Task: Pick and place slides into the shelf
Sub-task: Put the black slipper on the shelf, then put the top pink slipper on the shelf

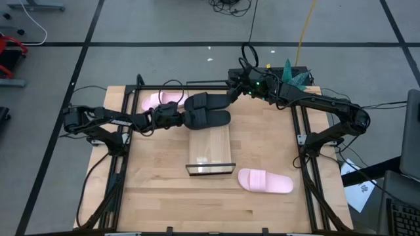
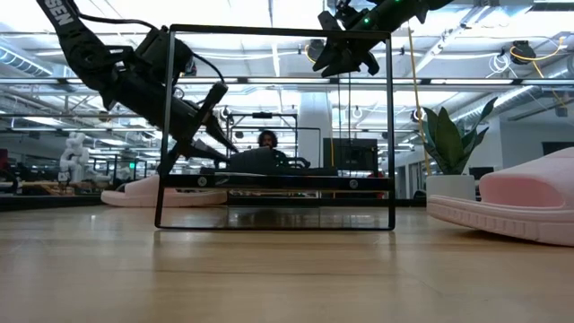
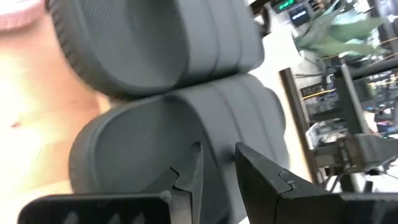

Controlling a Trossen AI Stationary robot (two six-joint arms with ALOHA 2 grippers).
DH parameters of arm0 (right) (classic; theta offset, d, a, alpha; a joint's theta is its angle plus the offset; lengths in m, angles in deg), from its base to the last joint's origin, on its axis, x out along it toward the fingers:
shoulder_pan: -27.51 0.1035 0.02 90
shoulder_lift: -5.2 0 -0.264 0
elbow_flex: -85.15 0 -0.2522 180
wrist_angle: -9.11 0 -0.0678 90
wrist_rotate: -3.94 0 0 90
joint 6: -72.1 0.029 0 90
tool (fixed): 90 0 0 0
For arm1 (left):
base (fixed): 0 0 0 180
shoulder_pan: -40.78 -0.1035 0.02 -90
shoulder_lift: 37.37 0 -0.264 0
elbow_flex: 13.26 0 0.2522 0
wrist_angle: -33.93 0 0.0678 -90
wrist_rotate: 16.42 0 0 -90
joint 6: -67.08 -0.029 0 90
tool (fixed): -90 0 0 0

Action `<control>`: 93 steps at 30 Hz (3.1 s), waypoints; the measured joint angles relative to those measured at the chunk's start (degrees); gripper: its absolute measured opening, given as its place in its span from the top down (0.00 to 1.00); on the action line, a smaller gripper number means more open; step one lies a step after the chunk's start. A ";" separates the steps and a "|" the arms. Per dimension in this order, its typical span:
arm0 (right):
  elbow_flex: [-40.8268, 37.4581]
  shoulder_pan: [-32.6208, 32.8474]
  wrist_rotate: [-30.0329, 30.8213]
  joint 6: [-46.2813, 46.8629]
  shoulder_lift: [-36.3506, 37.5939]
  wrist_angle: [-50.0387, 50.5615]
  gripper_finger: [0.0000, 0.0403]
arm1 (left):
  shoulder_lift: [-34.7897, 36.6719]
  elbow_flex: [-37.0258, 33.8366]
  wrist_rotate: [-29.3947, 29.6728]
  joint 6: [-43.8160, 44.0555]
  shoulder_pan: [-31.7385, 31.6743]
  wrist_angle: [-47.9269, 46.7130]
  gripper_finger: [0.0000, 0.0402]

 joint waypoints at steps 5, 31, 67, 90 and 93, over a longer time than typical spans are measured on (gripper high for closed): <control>-0.19 0.00 0.00 0.02 0.00 -0.06 0.67 | -4.17 0.00 -0.10 1.41 0.85 6.21 0.78; -4.50 -0.02 -4.70 1.29 -0.04 -4.33 0.67 | -2.16 -0.07 -5.16 -0.44 -1.54 4.18 0.78; -4.50 0.00 -4.76 -1.50 -0.04 -7.09 0.67 | 37.23 -0.09 9.30 -13.09 -13.01 -49.96 0.78; -4.50 0.00 -7.85 -1.81 -0.04 -6.95 0.67 | 33.97 -0.09 7.65 -9.65 -26.90 -57.40 0.78; -4.50 0.00 -7.80 -1.79 -0.04 -6.93 0.67 | 33.95 -0.09 4.75 -11.24 -29.10 -57.07 0.78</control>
